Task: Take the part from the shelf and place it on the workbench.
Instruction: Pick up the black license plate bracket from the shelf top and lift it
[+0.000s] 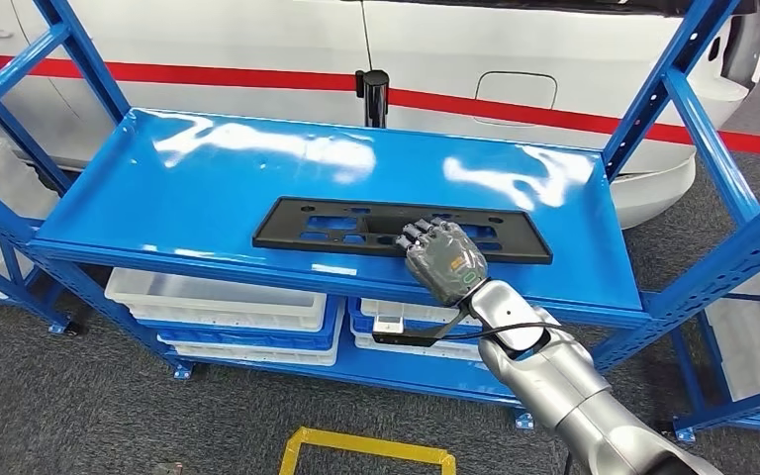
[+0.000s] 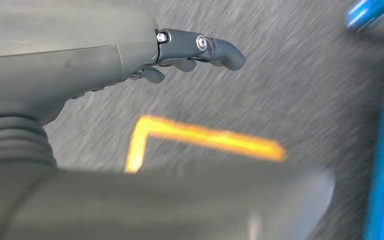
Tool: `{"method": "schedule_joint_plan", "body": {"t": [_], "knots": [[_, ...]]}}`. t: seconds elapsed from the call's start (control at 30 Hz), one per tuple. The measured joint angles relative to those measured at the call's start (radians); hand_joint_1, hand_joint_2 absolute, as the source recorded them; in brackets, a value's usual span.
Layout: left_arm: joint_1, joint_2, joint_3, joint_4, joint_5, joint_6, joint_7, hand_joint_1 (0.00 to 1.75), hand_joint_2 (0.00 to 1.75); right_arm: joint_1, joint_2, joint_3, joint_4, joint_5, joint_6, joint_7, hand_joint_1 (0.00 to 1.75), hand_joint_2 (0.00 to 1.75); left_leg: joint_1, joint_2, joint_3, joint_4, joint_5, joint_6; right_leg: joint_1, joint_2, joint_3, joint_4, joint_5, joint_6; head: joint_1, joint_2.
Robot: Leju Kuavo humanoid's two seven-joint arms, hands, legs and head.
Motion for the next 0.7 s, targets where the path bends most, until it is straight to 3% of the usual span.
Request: {"method": "schedule_joint_plan", "body": {"t": [0.07,0.1,0.17,0.2,0.27,0.4,0.47,0.53,0.57,0.6,0.63,0.7], "knots": [[0.000,-0.003,0.005,0.000,0.000,0.049,-0.049,0.00,1.75,0.016,-0.013,0.000,-0.012,-0.005,-0.007,-0.005,1.69,1.75,-0.003,-0.004,0.001,0.001,-0.003,0.002,-0.003,0.000,-0.061,0.097,-0.023,0.007,0.000,0.000],[0.001,-0.004,0.008,0.000,0.001,0.060,-0.060,0.00,1.75,0.020,-0.019,0.000,-0.018,-0.007,-0.011,-0.008,1.69,1.75,-0.003,-0.006,0.001,0.002,-0.005,0.001,-0.004,0.000,-0.063,0.086,-0.009,0.016,0.000,0.000],[0.001,-0.007,0.016,0.000,0.002,0.065,-0.069,0.00,1.75,0.022,-0.028,-0.001,-0.029,-0.010,-0.014,-0.011,1.71,1.75,-0.004,-0.009,0.004,0.007,-0.012,-0.005,-0.007,-0.002,-0.005,-0.051,0.053,0.035,0.000,0.000],[0.001,-0.009,0.018,0.000,0.003,0.065,-0.071,0.00,1.75,0.021,-0.031,-0.001,-0.034,-0.011,-0.015,-0.012,1.71,1.75,-0.007,-0.010,0.004,0.013,-0.018,-0.010,-0.006,-0.004,0.031,-0.125,0.083,0.038,0.001,0.000],[0.001,-0.010,0.023,0.000,0.006,0.045,-0.069,0.00,1.75,0.021,-0.034,-0.001,-0.042,-0.014,-0.017,-0.017,1.71,1.75,-0.011,-0.012,0.002,0.023,-0.029,-0.021,-0.005,-0.006,0.069,-0.202,0.113,0.028,0.000,0.000],[0.001,-0.009,0.027,0.000,0.009,0.019,-0.053,0.00,1.75,0.022,-0.040,-0.001,-0.067,-0.038,-0.025,-0.035,1.69,1.75,-0.006,-0.010,-0.007,0.048,-0.051,-0.040,-0.013,-0.005,0.076,-0.207,0.117,0.002,-0.002,0.000],[0.002,-0.008,0.031,0.000,0.009,0.010,-0.041,0.00,1.75,0.026,-0.044,-0.003,-0.093,-0.057,-0.032,-0.047,1.69,1.75,0.001,-0.005,-0.053,0.148,-0.107,-0.056,-0.018,-0.004,0.082,-0.209,0.115,-0.007,-0.006,0.000],[0.002,-0.008,0.033,0.000,0.003,-0.030,-0.027,0.00,1.75,0.035,-0.049,-0.008,-0.126,-0.070,-0.040,-0.054,1.69,1.75,0.007,-0.003,-0.125,0.287,-0.166,-0.067,-0.017,-0.004,0.084,-0.208,0.111,-0.012,-0.008,0.000],[0.003,-0.008,0.034,0.000,0.000,-0.051,-0.022,0.00,1.75,0.041,-0.052,-0.010,-0.145,-0.073,-0.041,-0.056,1.69,1.75,0.010,-0.002,-0.150,0.326,-0.172,-0.070,-0.016,-0.004,0.086,-0.208,0.109,-0.012,-0.009,0.000],[0.003,-0.008,0.034,0.000,-0.003,-0.068,-0.018,0.00,1.75,0.047,-0.055,-0.012,-0.164,-0.075,-0.041,-0.057,1.69,1.75,0.012,-0.002,-0.157,0.328,-0.158,-0.071,-0.016,-0.003,0.088,-0.208,0.107,-0.013,-0.009,0.000],[0.003,-0.008,0.034,0.000,-0.004,-0.080,-0.016,0.00,1.75,0.051,-0.059,-0.014,-0.182,-0.076,-0.041,-0.057,1.69,1.75,0.014,-0.002,-0.145,0.291,-0.125,-0.071,-0.015,-0.002,0.092,-0.208,0.104,-0.011,-0.009,0.000],[0.003,-0.007,0.035,0.000,-0.001,-0.086,-0.010,0.00,1.75,0.055,-0.063,-0.019,-0.214,-0.077,-0.043,-0.057,1.69,1.75,0.015,-0.001,-0.078,0.145,-0.047,-0.064,-0.014,0.001,0.101,-0.208,0.097,-0.006,-0.009,0.000]]}}
